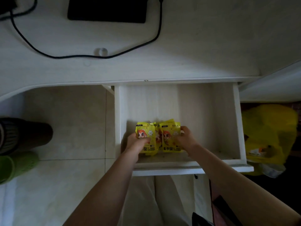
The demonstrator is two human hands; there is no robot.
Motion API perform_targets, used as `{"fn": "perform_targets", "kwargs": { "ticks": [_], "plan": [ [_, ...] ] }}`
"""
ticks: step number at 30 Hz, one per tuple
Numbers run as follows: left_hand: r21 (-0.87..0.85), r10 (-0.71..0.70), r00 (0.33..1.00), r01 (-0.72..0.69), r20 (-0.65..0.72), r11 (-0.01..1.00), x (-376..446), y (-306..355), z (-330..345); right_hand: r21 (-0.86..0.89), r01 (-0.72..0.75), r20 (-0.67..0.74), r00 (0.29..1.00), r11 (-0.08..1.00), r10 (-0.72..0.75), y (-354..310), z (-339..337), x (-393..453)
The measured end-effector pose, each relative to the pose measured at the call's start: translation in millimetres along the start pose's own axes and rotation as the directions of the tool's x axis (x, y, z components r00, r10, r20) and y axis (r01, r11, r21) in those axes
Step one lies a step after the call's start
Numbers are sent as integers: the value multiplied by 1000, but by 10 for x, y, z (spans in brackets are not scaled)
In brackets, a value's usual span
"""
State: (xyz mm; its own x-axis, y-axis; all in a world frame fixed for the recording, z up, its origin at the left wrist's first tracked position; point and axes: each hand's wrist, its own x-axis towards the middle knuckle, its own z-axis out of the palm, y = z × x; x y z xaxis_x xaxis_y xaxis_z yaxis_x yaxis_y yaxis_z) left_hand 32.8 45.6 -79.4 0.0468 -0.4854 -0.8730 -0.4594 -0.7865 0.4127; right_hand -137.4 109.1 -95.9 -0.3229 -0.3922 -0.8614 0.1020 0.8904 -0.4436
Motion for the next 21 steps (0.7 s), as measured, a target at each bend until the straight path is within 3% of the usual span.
{"fn": "perform_targets", "kwargs": {
  "ticks": [5, 14, 18, 21],
  "plan": [
    [91, 40, 996, -34, -73, 995, 87, -77, -40, 1, -36, 12, 999, 999, 36, 71, -64, 66],
    [427, 118, 990, -75, -75, 901, 36, -99, -125, -311, 15, -14, 1000, 950, -20, 33, -207, -122],
    [533, 197, 980, -170, 7, 829, -201, -18, -221, -457, 59, -21, 997, 888, -77, -80, -344, -347],
    [561, 276, 959, -266, 69, 784, -413, 47, -312, -587, 186, 34, 978, 788, -206, -211, -365, -574]
  ]
}}
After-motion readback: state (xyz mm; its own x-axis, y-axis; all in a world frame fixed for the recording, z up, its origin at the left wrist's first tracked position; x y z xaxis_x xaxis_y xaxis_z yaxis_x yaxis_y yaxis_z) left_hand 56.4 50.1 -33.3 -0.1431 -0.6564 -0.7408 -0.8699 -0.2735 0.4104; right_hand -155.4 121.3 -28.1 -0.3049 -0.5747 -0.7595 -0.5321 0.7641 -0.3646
